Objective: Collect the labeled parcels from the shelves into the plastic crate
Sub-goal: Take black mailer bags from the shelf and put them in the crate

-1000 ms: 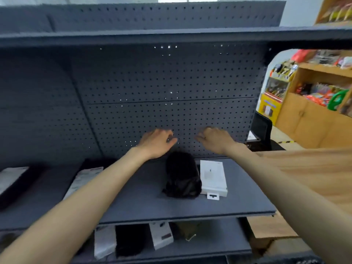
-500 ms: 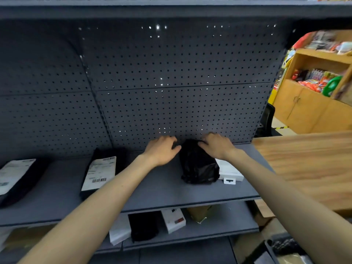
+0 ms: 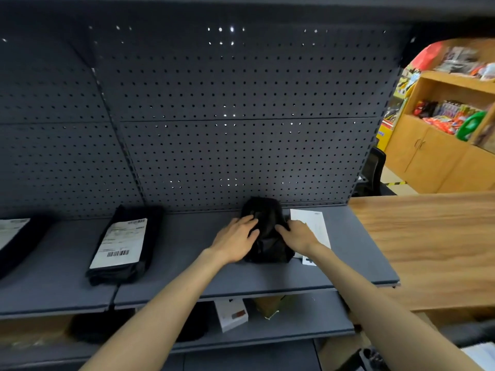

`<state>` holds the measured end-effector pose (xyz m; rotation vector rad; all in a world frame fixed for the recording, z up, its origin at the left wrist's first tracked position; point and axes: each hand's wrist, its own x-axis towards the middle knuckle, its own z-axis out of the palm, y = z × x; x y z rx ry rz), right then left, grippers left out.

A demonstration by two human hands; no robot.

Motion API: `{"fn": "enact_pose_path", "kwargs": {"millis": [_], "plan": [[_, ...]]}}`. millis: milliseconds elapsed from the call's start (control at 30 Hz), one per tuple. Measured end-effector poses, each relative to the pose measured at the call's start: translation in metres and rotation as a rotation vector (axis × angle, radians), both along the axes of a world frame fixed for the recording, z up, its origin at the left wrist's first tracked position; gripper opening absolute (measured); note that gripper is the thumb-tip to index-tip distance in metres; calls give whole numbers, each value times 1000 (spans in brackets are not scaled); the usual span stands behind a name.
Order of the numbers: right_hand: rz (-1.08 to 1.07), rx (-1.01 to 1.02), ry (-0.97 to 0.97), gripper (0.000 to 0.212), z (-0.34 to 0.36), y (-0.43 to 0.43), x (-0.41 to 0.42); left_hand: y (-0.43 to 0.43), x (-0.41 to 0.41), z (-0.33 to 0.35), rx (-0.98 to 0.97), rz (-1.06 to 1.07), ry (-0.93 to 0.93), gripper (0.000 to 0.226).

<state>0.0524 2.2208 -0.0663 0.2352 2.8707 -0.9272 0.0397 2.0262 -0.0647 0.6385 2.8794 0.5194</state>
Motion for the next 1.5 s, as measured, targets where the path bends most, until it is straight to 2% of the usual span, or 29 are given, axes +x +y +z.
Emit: {"fn": "enact_pose_path", "kwargs": {"millis": [133,267,300,400,467,700,800,900,1000,1133,1200,1367,1500], "plan": [[29,-130,56,42,3,-8,3,-4,0,-2,24,96,47,58],[110,-379,38,49,14,-30,8,-29,-3,-8,109,192,-40,74],[129,-397,34,48,15,-36,8,-35,-4,-9,156,210,-77,77],[169,-414,82,43,14,-52,5,-45,-1,-7,372,259,-217,66],[150,-424,135,43,12,-57,3,-46,3,-3,475,278,-265,67],[23,-466,225,49,12,-57,7,-41,13,-9,607,261,-269,63],[35,-422,208,39,4,-55,11,-38,21,-13,566,180,-324,56],[51,-393,180,40,-2,-54,12,-43,22,-15,531,153,-336,51],[38,-419,170,38,-5,-54,10,-52,19,-17,472,173,-290,50],[-45,-487,213,21,-4,-52,9,-61,16,-11,320,223,-196,47],[-125,-476,210,24,-8,-50,5,-62,17,-6,274,245,-149,52],[-225,-490,28,38,-27,-46,-5,-68,17,1,220,271,-100,65],[-197,-654,-104,28,-32,-56,-3,-79,16,1,206,289,-105,74]]}}
